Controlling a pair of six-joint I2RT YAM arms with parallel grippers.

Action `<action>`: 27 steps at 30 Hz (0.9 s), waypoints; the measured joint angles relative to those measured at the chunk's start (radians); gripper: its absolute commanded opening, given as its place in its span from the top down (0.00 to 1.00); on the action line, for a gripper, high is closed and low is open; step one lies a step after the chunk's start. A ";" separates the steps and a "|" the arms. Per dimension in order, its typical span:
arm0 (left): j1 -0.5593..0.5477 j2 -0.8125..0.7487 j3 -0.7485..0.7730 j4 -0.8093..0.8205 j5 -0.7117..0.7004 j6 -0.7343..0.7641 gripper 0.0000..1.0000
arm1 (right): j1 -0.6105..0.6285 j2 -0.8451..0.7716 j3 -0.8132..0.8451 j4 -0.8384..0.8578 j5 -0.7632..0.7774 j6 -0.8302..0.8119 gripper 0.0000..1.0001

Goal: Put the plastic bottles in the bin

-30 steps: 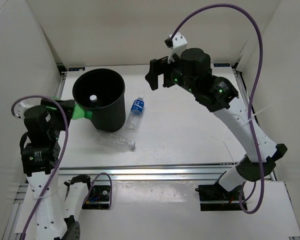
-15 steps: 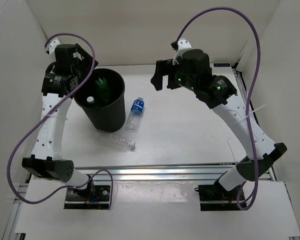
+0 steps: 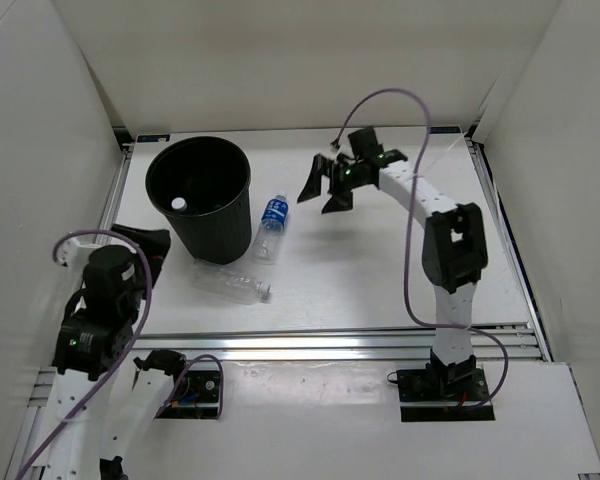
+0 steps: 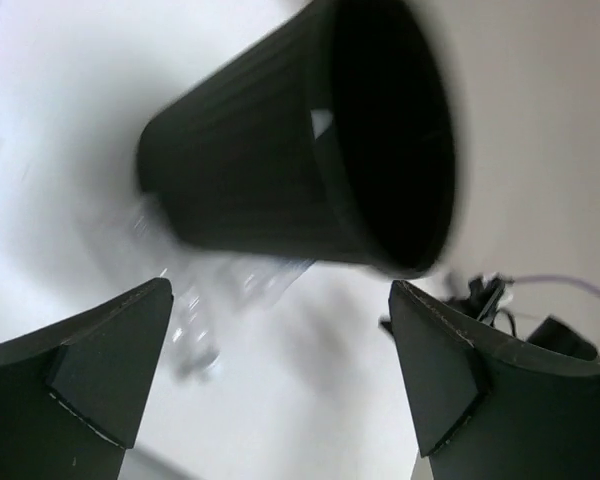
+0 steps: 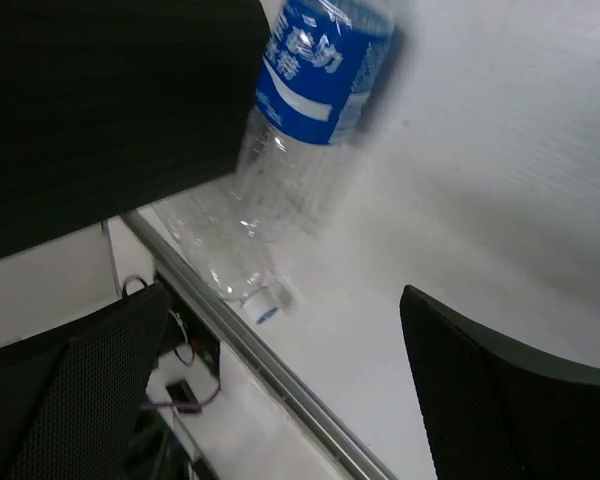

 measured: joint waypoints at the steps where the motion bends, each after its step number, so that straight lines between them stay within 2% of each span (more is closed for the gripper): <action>1: 0.000 -0.010 -0.056 -0.017 0.017 -0.039 0.00 | 0.010 0.041 -0.025 0.051 -0.039 0.008 0.00; 4: 0.000 -0.003 -0.153 -0.063 0.048 -0.101 0.00 | 0.041 0.133 -0.095 0.146 -0.129 0.056 0.00; 6: 0.000 -0.001 -0.160 -0.092 0.045 -0.116 0.00 | 0.061 0.210 -0.072 0.186 -0.175 0.087 0.00; 11: 0.000 -0.039 -0.147 -0.152 0.024 -0.158 0.00 | 0.117 0.404 0.111 0.227 -0.221 0.144 0.00; 18: 0.000 -0.148 -0.181 -0.244 0.005 -0.203 0.00 | 0.169 0.533 0.292 0.239 -0.224 0.241 0.00; 19: 0.000 -0.164 -0.191 -0.262 0.001 -0.214 0.00 | 0.173 0.543 0.299 0.245 -0.229 0.262 0.04; 20: 0.000 -0.180 -0.201 -0.281 -0.001 -0.227 0.00 | 0.174 0.552 0.304 0.253 -0.237 0.277 0.17; 24: 0.000 -0.233 -0.228 -0.330 -0.003 -0.272 0.00 | 0.172 0.568 0.304 0.259 -0.234 0.315 0.42; 27: 0.000 -0.274 -0.267 -0.338 -0.001 -0.306 0.00 | 0.164 0.552 0.245 0.291 -0.247 0.323 0.62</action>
